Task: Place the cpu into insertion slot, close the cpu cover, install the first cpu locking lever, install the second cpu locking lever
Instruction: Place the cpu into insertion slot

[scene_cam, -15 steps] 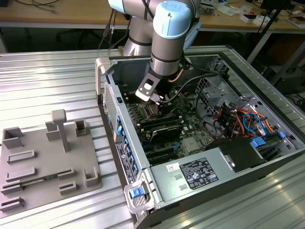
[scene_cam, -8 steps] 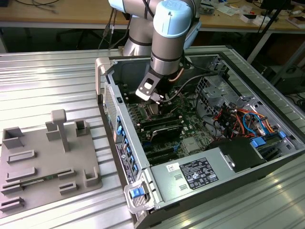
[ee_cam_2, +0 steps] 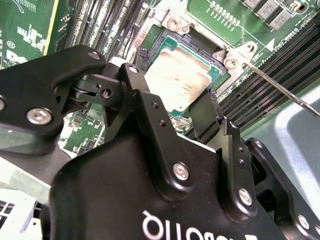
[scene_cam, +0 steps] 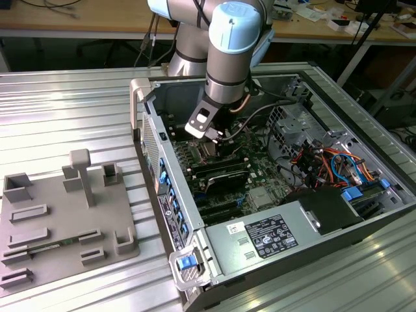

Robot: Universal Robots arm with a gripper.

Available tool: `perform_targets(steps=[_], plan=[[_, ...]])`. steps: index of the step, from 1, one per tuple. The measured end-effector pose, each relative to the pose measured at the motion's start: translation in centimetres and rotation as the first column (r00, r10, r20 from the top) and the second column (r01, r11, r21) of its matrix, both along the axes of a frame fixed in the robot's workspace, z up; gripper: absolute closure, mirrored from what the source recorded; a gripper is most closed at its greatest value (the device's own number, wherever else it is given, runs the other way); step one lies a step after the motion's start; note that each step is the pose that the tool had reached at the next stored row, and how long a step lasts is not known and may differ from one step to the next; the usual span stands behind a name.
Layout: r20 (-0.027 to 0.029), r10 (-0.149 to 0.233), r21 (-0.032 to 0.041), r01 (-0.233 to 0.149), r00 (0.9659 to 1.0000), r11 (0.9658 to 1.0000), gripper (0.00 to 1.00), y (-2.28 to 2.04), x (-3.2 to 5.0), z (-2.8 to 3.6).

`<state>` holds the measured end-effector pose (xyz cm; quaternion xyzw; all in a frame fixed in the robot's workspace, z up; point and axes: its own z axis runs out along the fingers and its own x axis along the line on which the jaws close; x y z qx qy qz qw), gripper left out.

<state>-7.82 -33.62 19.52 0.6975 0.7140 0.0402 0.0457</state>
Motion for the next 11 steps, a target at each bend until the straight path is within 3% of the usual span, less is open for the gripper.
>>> perform_targets(steps=[2, 4, 11], plan=[[0.0001, 0.0, 0.0007, 0.0, 1.0, 1.0, 0.39, 0.0, 0.0, -0.03], [0.0002, 0.0, 0.0102, 0.0, 1.0, 0.9999, 0.39, 0.0, 0.01, -0.03], [0.0005, 0.0, 0.0119, 0.0, 1.0, 0.9999, 0.38, 0.01, 0.01, -0.04]])
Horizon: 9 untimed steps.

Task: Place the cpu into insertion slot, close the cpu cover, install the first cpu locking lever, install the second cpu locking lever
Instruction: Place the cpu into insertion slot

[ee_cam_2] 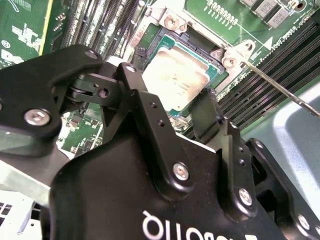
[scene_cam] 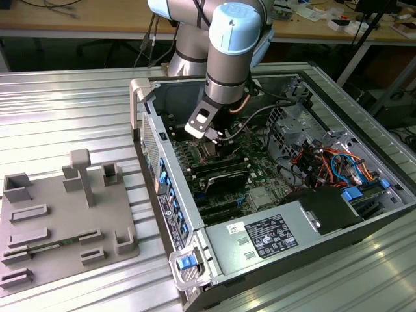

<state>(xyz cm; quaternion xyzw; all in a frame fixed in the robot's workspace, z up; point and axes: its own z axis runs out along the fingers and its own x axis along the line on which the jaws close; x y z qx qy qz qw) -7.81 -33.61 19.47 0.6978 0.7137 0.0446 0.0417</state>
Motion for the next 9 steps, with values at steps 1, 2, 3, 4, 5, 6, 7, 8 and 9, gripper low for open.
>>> perform_targets(steps=[1, 2, 3, 4, 5, 6, 7, 8, 9], plan=[[0.0, 0.0, -0.0001, 0.0, 1.0, 1.0, 0.31, 0.0, 0.0, 0.0], [-0.0002, 0.0, -0.0001, 0.0, 1.0, 1.0, 0.31, 0.0, 0.0, 0.01], [-0.0002, 0.0, 0.0, 0.0, 1.0, 1.0, 0.31, -0.01, 0.0, 0.01], [-0.0003, 0.0, -0.0001, 0.0, 1.0, 1.0, 0.31, -0.01, -0.01, 0.05], [-0.0003, 0.0, -0.0001, 0.0, 1.0, 1.0, 0.31, -0.01, -0.01, 0.22], [-0.0002, 0.0, -0.0001, 0.0, 1.0, 1.0, 0.31, -0.01, 0.0, 0.41], [-0.0004, 0.0, -0.0002, 0.0, 1.0, 1.0, 0.31, -0.01, -0.01, 0.6], [-0.0002, 0.0, 0.0, 0.0, 1.0, 1.0, 0.31, -0.01, 0.0, 0.79], [-0.0002, 0.0, -0.0001, 0.0, 1.0, 1.0, 0.31, 0.0, 0.0, 0.9]])
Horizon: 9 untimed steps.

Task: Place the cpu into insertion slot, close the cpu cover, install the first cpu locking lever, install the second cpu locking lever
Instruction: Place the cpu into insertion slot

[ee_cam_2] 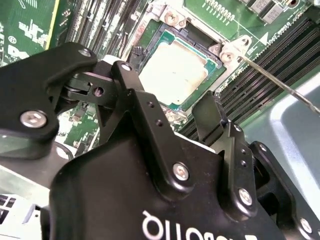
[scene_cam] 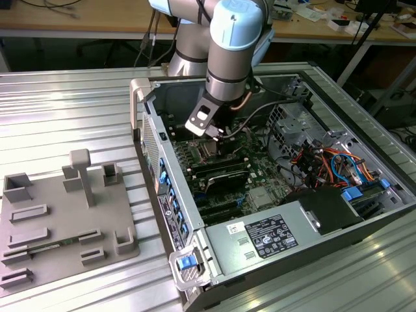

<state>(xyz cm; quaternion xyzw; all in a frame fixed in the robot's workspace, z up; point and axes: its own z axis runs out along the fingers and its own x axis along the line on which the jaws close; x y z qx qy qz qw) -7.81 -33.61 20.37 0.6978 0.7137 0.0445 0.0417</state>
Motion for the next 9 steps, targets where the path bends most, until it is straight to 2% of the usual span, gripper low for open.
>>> perform_targets(steps=[7, 9], plan=[[0.0, 0.0, 0.0, 0.0, 1.0, 1.0, 0.33, 0.0, 0.0, 0.99], [0.0002, 0.0, 0.0003, 0.0, 1.0, 1.0, 0.46, 0.01, 0.0, 1.02]])
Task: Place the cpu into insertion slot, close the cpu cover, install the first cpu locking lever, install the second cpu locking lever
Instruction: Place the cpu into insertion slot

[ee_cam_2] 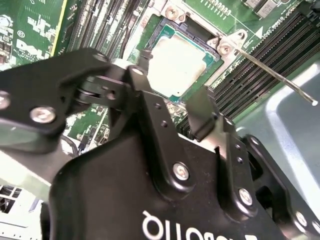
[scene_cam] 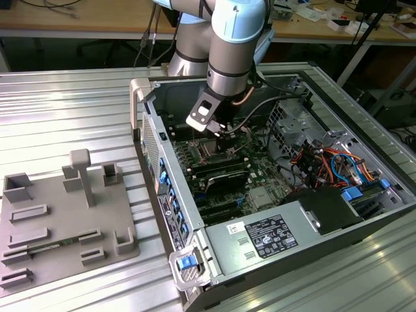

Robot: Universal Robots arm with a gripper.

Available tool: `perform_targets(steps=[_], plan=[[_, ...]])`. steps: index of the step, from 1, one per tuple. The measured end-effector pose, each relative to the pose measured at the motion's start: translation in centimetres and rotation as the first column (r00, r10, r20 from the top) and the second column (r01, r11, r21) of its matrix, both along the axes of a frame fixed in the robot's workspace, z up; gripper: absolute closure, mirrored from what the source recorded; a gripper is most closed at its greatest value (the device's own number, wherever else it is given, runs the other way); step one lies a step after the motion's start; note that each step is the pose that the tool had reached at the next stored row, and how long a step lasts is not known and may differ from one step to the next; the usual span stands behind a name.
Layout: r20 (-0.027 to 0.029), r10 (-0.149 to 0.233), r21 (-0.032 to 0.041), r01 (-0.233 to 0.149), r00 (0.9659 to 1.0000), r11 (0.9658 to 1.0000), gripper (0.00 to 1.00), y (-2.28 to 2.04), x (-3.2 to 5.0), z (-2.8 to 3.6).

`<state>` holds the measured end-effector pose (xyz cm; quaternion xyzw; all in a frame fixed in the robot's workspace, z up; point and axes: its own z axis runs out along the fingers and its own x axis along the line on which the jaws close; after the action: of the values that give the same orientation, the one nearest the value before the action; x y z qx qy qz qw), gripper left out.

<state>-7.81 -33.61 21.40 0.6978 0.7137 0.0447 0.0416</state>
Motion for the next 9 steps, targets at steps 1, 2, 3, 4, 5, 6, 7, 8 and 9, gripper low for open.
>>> perform_targets(steps=[1, 2, 3, 4, 5, 6, 7, 8, 9], plan=[[-0.0001, 0.0, 0.0, 0.0, 1.0, 1.0, 0.52, 0.0, 0.0, 0.01], [-0.0002, 0.0, -0.0002, 0.0, 1.0, 1.0, 0.58, -0.01, 0.0, 0.02], [-0.0002, 0.0, -0.0003, 0.0, 1.0, 1.0, 0.64, -0.01, 0.0, 0.03], [-0.0002, 0.0, -0.0002, 0.0, 1.0, 1.0, 0.64, -0.01, 0.0, 0.03], [-0.0002, 0.0, -0.0002, 0.0, 1.0, 1.0, 0.7, 0.0, 0.0, 0.03], [-0.0003, 0.0, -0.0003, 0.0, 1.0, 1.0, 0.76, -0.01, 0.0, 0.06], [-0.0021, 0.0, -0.0005, 0.0, 1.0, 1.0, 0.88, -0.01, 0.01, 0.36], [-0.0055, 0.0, -0.0003, 0.0, 1.0, 1.0, 0.88, -0.01, 0.04, 0.67], [-0.0098, 0.0, -0.0004, 0.0, 1.0, 1.0, 0.89, -0.01, 0.09, 0.9]])
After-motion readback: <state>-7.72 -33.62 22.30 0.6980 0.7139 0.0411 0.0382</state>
